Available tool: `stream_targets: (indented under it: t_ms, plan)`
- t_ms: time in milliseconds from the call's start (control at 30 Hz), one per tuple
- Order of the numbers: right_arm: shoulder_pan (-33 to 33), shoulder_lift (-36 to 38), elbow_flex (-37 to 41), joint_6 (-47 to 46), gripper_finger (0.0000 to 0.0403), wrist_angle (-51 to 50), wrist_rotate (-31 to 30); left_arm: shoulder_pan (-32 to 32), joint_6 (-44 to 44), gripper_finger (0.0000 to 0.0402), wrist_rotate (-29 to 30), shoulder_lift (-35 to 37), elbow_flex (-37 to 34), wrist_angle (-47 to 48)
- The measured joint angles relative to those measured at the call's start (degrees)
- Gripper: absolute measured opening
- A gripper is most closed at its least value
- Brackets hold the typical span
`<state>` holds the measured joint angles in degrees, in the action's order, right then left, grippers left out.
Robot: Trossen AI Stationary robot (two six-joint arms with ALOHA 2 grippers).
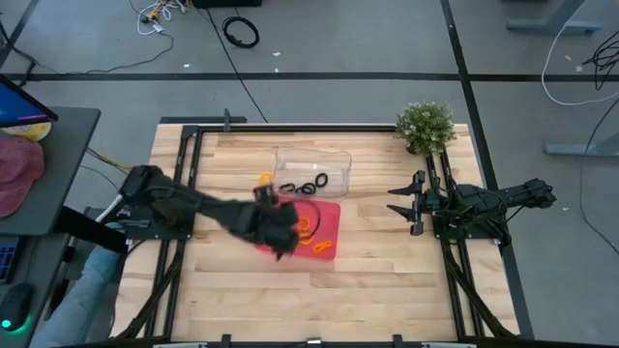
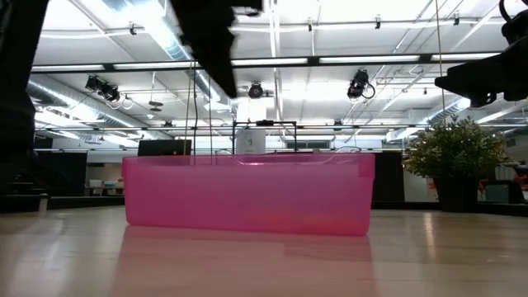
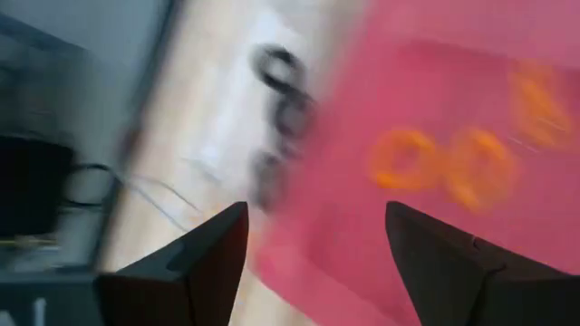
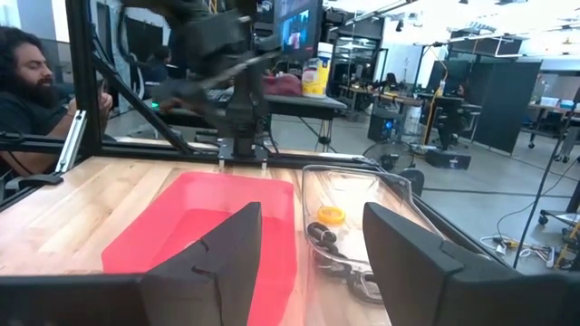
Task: Sort spring keychains
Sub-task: Adjust the red bin on the table, then put the yellow spring keychain into the red bin
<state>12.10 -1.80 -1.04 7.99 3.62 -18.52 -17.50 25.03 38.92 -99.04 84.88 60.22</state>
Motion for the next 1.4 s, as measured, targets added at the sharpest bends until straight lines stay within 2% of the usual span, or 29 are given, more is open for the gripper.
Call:
stream_targets:
  t_ms: [133, 300, 433, 533, 633, 900, 1000, 1167, 1300, 1400]
  plan:
    - [-0.01, 0.01, 0.00, 0.01, 0.0198, 0.06, 0.02, -7.69, 8.13, 0.0252, -4.70, 0.50, 0.00, 7.29]
    - [0.00, 0.00, 0.00, 0.00, 0.0198, 0.11, 0.02, -17.26, 18.13, 0.0246, -4.21, 0.03, -3.16, 11.50]
    - [0.00, 0.00, 0.00, 0.00, 0.0198, 0.04, 0.00, -20.31, 25.43, 0.0239, -6.23, 0.20, -6.94, 15.72]
    - [0.00, 0.00, 0.00, 0.00, 0.0198, 0.10, 0.00, -19.77, 28.63, 0.0233, -8.01, 0.15, -10.10, 17.34]
    - [-0.02, 0.00, 0.00, 0.00, 0.0198, 0.11, 0.02, -17.21, 28.01, 0.0227, -9.42, 0.13, -13.64, 14.65]
    - [0.00, 0.00, 0.00, 0.00, 0.0198, 0.11, 0.00, -8.35, 19.52, 0.0212, -18.05, 0.09, -21.86, -2.00]
    - [-0.02, 0.00, 0.00, 0.00, 0.0198, 0.11, 0.02, -6.37, 14.96, 0.0209, -18.00, 0.09, -22.87, -9.11]
    - [-0.01, 0.00, 0.00, 0.01, 0.0198, 0.13, 0.01, -4.11, 12.66, 0.0208, -16.42, 0.09, -22.82, -16.78]
    - [-0.01, 0.00, 0.00, 0.01, 0.0198, 0.13, 0.01, -3.80, 11.77, 0.0208, -19.02, 0.09, -22.05, -15.23]
    - [0.00, 0.00, 0.00, 0.00, 0.0198, 0.13, 0.02, -4.00, 12.11, 0.0208, -19.14, 0.09, -20.88, -8.62]
